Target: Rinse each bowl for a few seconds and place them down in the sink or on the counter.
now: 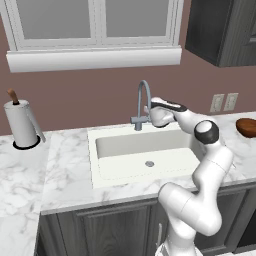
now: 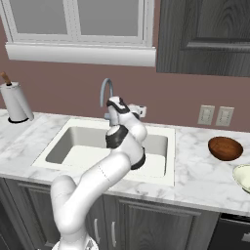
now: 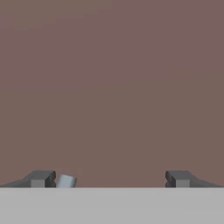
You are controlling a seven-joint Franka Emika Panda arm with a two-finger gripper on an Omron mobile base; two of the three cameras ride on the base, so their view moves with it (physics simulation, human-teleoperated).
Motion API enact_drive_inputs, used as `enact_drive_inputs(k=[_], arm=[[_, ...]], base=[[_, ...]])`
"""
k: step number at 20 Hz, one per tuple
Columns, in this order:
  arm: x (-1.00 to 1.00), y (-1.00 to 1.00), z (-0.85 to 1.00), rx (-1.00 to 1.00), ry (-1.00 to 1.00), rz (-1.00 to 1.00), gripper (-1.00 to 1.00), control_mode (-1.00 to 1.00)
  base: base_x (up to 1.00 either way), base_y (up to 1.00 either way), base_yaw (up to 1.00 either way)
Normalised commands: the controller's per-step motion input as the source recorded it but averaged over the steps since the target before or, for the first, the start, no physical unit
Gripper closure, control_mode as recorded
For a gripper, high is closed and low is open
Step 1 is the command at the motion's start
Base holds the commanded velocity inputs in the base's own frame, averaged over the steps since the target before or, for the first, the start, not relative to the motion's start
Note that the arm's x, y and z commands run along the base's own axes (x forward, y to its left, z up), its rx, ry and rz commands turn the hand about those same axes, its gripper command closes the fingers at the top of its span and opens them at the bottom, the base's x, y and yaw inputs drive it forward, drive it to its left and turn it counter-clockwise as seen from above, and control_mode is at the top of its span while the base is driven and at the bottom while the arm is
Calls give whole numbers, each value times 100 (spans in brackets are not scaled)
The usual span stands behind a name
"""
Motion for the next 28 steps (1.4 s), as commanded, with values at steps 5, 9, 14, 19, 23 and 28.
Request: enact_drive_inputs(k=[5, 9, 14, 19, 23, 28], arm=[[-6, -83, -64, 2, 5, -7, -100, -100], [-2, -76, -67, 2, 6, -6, -100, -100], [-3, -67, -74, 1, 7, -6, -100, -100], [-12, -60, -87, 1, 9, -6, -100, -100], [-13, -47, -55, 5, 5, -3, -100, -100], [-18, -37, 28, 16, 0, -3, -100, -100]], base=[[0, 0, 0], [0, 0, 0], [0, 0, 0], [0, 0, 0], [0, 0, 0], [0, 0, 0]])
